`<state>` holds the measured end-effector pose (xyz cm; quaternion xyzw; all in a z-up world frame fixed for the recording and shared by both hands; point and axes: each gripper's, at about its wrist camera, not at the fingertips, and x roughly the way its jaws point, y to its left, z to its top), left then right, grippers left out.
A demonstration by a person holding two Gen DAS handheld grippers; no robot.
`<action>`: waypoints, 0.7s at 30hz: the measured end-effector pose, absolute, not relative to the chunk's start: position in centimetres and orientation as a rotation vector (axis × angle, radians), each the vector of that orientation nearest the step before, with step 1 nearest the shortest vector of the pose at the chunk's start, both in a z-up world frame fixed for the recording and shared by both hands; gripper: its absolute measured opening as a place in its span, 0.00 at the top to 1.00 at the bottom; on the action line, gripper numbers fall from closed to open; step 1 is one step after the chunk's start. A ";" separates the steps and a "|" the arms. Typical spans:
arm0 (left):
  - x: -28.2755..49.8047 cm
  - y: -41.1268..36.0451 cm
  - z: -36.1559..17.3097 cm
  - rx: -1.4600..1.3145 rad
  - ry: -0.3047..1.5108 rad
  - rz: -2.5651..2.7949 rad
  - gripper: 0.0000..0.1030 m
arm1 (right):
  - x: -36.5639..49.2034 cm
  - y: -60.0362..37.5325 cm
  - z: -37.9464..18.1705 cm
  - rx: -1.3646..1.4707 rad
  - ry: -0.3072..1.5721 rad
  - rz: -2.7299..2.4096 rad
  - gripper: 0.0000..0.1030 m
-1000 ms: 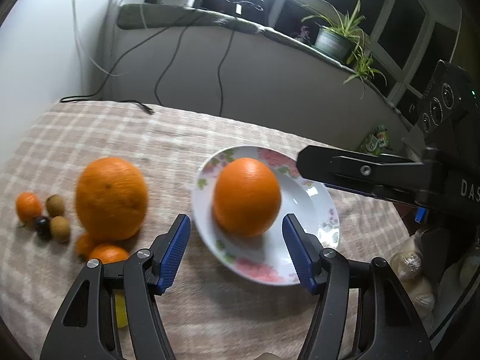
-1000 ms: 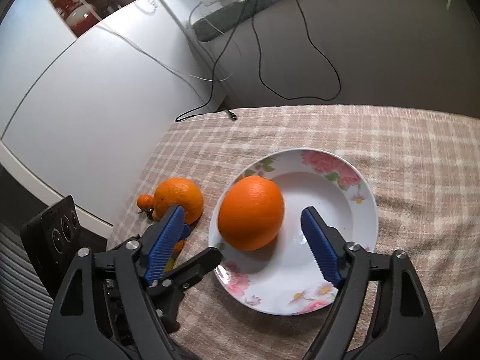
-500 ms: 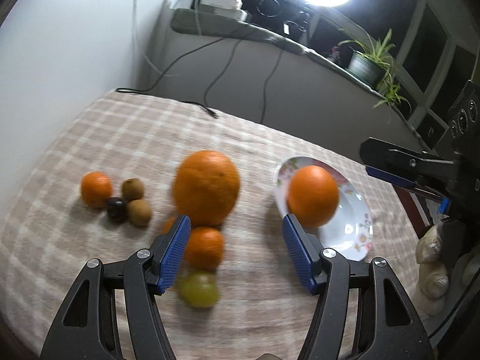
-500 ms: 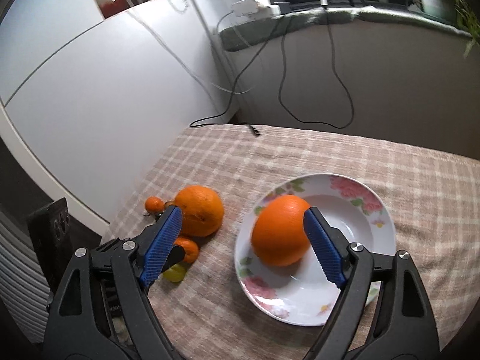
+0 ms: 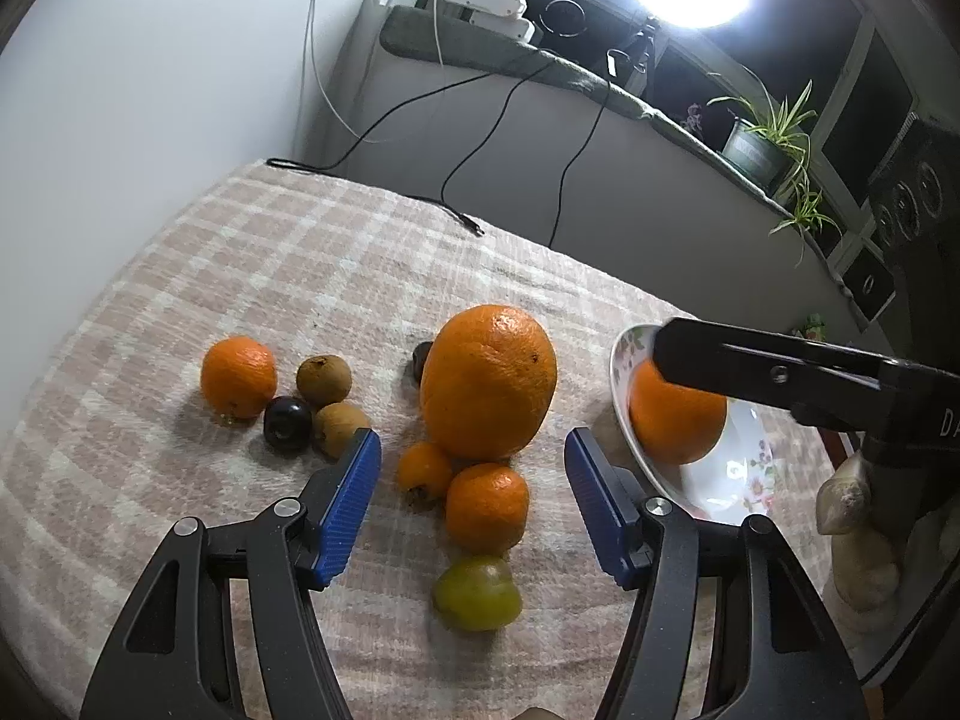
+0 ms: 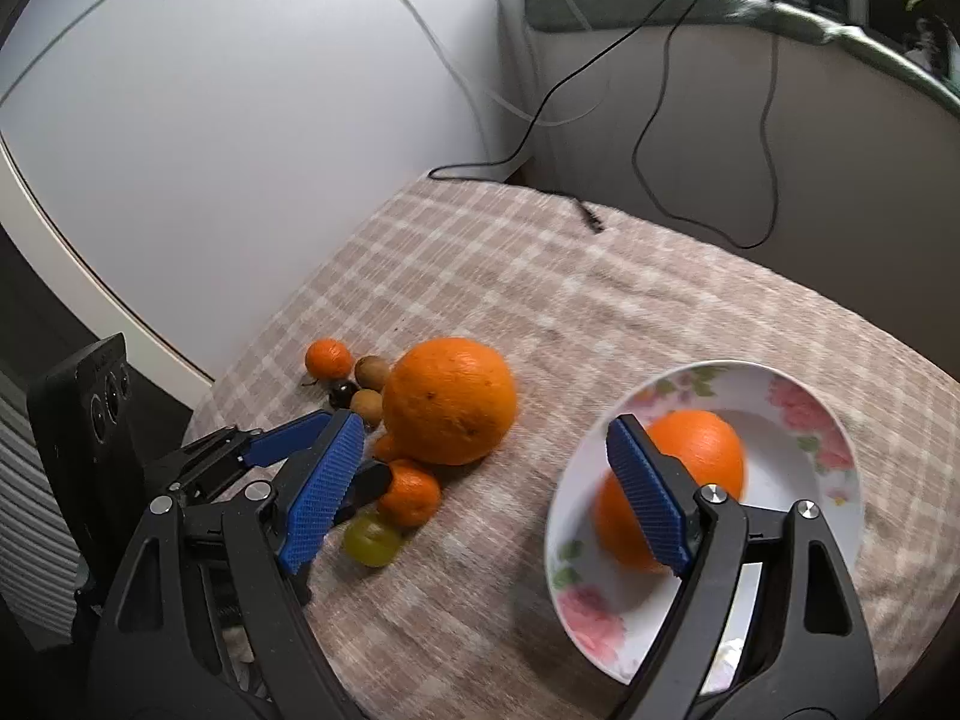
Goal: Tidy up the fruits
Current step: 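Move the right tool to the other large orange and grasp it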
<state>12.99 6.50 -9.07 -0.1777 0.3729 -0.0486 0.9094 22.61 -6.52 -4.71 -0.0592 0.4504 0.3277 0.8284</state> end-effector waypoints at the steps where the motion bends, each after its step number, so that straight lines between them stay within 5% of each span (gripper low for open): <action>1: 13.2 6.6 -9.2 -0.374 0.773 -0.106 0.38 | 22.8 -6.1 -4.9 -0.127 0.966 0.700 0.17; 21: 15.2 7.3 -10.2 -0.455 0.796 -0.154 0.38 | 27.0 -2.4 -8.5 -0.080 1.127 0.754 0.17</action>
